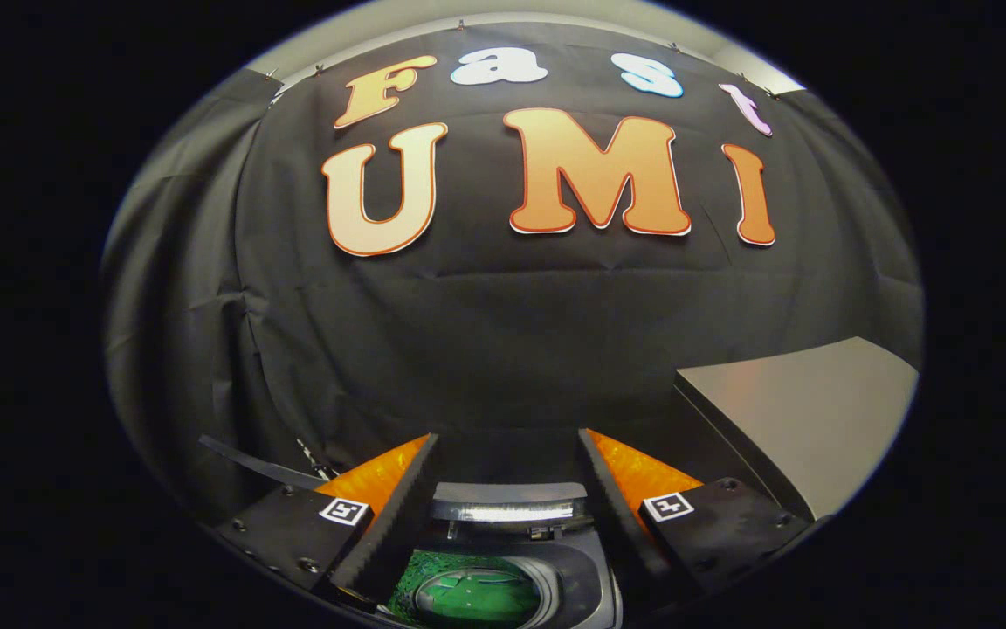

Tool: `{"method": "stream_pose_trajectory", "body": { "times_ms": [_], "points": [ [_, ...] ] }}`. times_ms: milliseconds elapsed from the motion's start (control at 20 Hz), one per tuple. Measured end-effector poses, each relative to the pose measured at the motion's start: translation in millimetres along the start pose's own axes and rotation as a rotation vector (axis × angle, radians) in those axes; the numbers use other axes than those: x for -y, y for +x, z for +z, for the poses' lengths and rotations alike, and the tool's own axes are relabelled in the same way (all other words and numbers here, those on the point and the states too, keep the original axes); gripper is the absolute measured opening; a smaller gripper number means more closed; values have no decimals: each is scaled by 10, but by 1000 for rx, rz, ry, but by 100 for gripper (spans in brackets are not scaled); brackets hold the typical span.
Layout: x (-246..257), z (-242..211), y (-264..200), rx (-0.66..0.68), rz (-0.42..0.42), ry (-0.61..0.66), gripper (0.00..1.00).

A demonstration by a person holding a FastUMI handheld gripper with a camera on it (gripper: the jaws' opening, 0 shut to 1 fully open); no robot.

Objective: Put the clothes into the washing machine and then close the washing machine lid.

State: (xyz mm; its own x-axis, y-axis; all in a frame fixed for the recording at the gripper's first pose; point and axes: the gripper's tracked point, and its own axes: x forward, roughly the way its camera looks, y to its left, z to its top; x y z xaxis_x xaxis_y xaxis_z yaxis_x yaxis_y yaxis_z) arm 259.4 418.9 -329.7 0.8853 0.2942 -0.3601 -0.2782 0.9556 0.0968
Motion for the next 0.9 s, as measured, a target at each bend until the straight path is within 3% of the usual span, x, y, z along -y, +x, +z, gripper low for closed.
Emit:
{"method": "stream_pose_trajectory", "body": {
  "times_ms": [200, 300, 500, 700, 900],
  "points": [
    [-4, -296, -248, -26, 5, 0, 98],
    [64, -655, -368, -92, -24, -27, 98],
    [18, -1274, -517, -197, 0, -3, 99],
    [-51, -1296, -610, -203, 9, -6, 99],
    [-157, -886, -719, -131, 25, 25, 99]
  ]
}}
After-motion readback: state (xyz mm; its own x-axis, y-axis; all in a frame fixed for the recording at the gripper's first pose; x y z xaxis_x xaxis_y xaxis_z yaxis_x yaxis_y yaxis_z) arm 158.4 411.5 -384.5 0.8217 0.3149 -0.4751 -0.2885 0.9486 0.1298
